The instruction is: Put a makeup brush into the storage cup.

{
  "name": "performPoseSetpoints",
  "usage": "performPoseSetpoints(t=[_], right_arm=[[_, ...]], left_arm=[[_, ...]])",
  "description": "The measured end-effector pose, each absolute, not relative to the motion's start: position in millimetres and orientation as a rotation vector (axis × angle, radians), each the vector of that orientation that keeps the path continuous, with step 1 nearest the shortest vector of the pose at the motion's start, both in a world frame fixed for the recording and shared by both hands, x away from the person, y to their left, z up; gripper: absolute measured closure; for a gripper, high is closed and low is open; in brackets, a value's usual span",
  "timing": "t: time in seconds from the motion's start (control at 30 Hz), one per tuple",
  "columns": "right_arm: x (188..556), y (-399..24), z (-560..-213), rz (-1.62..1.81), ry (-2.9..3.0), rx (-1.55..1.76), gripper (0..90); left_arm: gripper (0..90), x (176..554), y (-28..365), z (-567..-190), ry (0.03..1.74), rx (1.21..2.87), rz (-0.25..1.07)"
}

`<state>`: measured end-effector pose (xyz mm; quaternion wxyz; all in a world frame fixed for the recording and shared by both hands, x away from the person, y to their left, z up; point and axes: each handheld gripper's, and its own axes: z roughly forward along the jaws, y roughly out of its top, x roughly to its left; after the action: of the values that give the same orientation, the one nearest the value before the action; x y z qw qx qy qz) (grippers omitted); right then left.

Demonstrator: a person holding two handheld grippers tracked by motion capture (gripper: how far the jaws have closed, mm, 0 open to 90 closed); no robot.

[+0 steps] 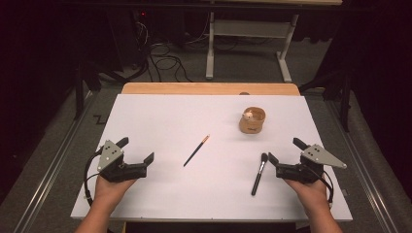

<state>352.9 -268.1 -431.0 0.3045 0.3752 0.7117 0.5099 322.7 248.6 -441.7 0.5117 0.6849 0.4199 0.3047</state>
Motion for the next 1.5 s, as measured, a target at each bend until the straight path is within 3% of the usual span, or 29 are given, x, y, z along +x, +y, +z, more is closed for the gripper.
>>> performPoseSetpoints(t=[1.5], right_arm=[[356.1, -266.7, -441.3, 1.348, 1.929, 1.004, 0.3]], left_arm=[[1.2, 334.4, 249.0, -454.7, 1.142, 1.798, 0.656]])
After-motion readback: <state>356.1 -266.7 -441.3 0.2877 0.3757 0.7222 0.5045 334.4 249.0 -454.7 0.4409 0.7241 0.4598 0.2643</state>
